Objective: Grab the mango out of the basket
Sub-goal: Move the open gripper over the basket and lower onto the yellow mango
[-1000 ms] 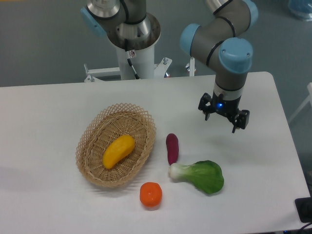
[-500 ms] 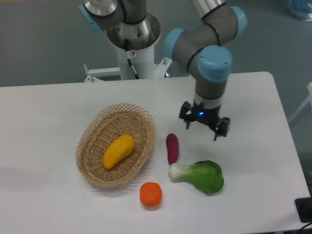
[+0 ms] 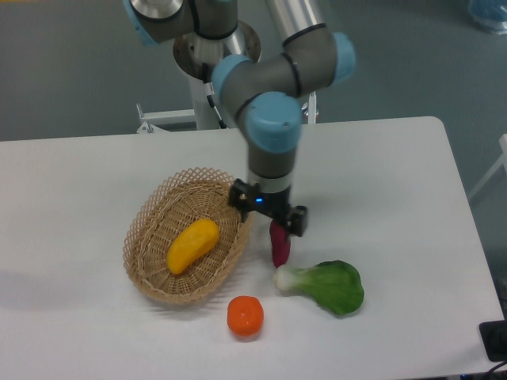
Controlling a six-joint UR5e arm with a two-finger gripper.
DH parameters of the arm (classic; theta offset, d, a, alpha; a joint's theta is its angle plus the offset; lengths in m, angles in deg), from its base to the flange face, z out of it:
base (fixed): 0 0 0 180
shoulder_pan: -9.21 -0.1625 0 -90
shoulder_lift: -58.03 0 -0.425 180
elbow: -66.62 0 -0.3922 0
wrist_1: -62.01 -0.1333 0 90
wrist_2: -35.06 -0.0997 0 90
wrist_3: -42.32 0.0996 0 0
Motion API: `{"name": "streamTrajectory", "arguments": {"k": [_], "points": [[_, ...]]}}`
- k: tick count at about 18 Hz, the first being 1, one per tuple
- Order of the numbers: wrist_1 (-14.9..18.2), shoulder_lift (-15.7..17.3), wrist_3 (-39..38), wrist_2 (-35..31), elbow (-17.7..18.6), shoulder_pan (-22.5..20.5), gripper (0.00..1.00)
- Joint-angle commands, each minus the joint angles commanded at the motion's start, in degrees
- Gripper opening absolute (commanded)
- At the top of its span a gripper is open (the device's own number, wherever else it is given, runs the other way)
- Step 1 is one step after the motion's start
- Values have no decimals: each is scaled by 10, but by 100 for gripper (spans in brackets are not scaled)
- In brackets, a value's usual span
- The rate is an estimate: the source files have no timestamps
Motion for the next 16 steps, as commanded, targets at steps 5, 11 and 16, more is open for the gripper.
{"name": "streamTrajectory", "arguments": {"k": [5, 11, 16], "points": [[-2, -11, -40, -4, 5, 45, 100], [-3, -29, -57, -6, 9, 68, 100], [-4, -42, -57, -6, 15, 76, 100]]}}
